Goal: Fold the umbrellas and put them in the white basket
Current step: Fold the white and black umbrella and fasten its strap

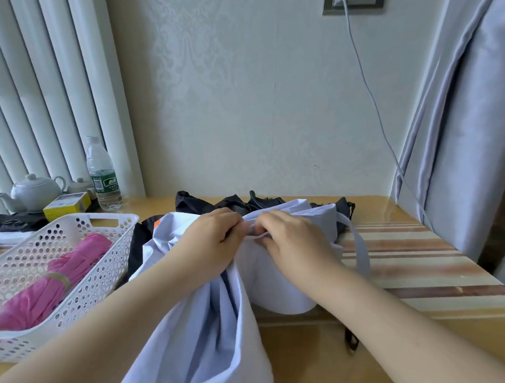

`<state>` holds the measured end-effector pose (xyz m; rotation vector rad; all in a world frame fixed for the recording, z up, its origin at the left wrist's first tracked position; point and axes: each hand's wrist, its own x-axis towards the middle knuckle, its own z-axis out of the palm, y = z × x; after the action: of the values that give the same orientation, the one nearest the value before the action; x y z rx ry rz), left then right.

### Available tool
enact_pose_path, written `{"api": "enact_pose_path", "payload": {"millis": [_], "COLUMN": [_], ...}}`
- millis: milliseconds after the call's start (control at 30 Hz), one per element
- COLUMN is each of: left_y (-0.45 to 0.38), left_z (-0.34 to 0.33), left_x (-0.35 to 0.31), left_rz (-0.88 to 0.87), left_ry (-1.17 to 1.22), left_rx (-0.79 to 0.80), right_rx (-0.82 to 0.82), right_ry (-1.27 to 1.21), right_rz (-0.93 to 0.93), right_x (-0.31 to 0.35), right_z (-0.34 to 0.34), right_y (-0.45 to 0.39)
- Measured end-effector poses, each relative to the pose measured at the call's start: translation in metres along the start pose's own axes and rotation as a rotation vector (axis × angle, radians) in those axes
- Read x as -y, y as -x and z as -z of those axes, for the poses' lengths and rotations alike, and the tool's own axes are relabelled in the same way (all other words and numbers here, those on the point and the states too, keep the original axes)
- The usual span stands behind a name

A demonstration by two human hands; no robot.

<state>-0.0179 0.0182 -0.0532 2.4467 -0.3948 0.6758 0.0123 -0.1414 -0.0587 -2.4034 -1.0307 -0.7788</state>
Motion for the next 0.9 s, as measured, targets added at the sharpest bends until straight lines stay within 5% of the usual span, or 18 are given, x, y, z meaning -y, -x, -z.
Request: {"api": "enact_pose_path", "payload": {"millis": [100, 267, 367, 500, 567, 733, 900], "left_y": [0.001, -0.001, -0.001, -0.003, -0.003, -0.002, -0.001], "left_z": [0.003, 0.011, 0.017, 0.016, 0.014, 0.019, 0.019], "left_x": [0.002, 0.013, 0.017, 0.015, 0.014, 0.016, 0.014], "left_rz": [-0.034, -0.025, -0.029, -0.025, -0.032, -0.009, -0.014], "left_ry": [-0.032, -0.087, -0.087, -0.115, -0.127, -0.163, -0.181], "left_rx": [0.026, -0.006, 0.022, 0.038, 0.040, 0.026, 0.066], "right_rx": [-0.019, 0.388, 0.260, 0.306, 0.314, 0.011, 0.002], "right_ry": [-0.027, -0.082, 0.135, -0.110, -0.108, -0.238, -0.384], "right_rz": [0.000, -0.212, -0.105, -0.385, -0.411, -0.337, -0.424], "right_x": [0.000, -0.029, -0.058, -0.071, -0.073, -0.073, -0.085], "right_z": [-0.004, 0.024, 0.034, 0.052, 0.055, 0.076, 0.079], "right_y": [0.008, 0.029, 0.044, 0.048, 0.047, 0.040, 0.043]}}
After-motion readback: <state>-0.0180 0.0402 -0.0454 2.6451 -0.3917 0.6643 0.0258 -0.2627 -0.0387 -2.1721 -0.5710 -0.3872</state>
